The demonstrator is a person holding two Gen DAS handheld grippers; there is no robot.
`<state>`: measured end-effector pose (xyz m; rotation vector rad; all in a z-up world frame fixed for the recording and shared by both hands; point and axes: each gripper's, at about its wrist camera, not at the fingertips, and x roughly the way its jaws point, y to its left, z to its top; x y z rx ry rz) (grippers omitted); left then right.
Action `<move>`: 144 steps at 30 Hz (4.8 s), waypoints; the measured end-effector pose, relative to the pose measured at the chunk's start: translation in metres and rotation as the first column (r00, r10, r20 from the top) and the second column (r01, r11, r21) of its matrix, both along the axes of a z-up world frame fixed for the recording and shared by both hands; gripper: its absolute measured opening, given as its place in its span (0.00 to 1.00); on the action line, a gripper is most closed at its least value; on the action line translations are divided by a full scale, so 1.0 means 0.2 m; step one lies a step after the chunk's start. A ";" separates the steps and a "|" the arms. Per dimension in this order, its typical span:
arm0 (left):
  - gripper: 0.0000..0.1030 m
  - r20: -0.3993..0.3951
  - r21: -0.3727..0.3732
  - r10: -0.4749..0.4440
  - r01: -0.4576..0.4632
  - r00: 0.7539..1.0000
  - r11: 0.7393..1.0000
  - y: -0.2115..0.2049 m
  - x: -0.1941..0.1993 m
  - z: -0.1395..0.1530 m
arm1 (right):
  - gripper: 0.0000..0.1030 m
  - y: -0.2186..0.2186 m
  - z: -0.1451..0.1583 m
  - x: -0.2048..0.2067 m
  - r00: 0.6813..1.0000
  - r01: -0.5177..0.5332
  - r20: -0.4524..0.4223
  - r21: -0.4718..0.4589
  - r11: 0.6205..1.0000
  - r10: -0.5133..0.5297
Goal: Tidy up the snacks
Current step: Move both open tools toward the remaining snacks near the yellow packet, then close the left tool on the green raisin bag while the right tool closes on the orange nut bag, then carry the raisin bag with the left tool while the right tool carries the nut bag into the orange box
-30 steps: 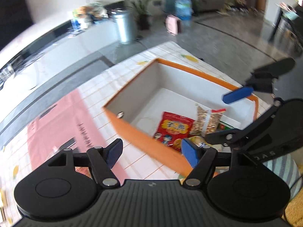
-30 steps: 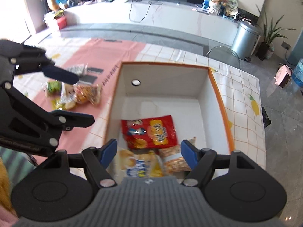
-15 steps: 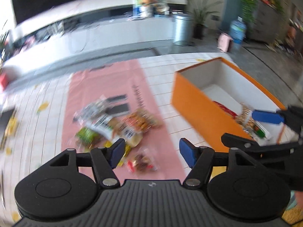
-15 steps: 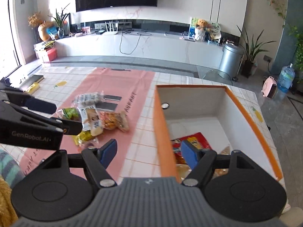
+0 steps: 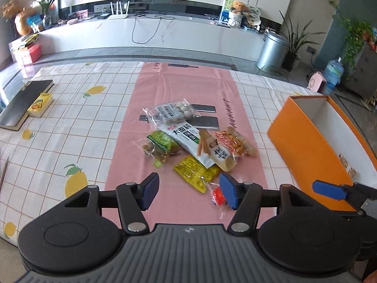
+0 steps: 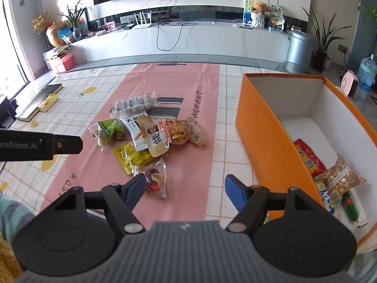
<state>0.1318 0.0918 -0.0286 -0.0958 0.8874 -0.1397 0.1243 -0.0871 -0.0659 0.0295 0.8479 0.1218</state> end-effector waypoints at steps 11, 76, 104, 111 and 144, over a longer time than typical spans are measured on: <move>0.74 -0.078 -0.114 0.067 -0.076 0.995 0.991 0.13 0.14 -0.17 | 0.75 0.14 -0.13 0.20 0.998 -0.036 -0.060 -0.008 0.999 0.035; 0.67 -0.246 -0.148 -0.039 0.002 0.968 0.989 0.37 0.44 -0.49 | 0.68 0.26 -0.28 0.54 0.979 0.050 -0.191 -0.084 0.995 -0.066; 0.82 -0.233 -0.058 -0.029 0.016 0.972 0.998 0.31 0.41 -0.49 | 0.85 0.10 -0.35 0.65 0.871 0.426 -0.364 0.222 0.877 -0.330; 0.80 -0.226 -0.023 -0.034 0.030 0.974 0.999 0.28 0.41 -0.49 | 0.81 0.24 -0.36 0.73 0.915 0.312 -0.290 0.062 0.948 -0.282; 0.48 -0.178 -0.057 0.077 -0.088 0.981 0.994 0.29 0.33 -0.36 | 0.20 0.02 -0.10 0.60 0.979 0.154 -0.158 0.129 0.980 -0.133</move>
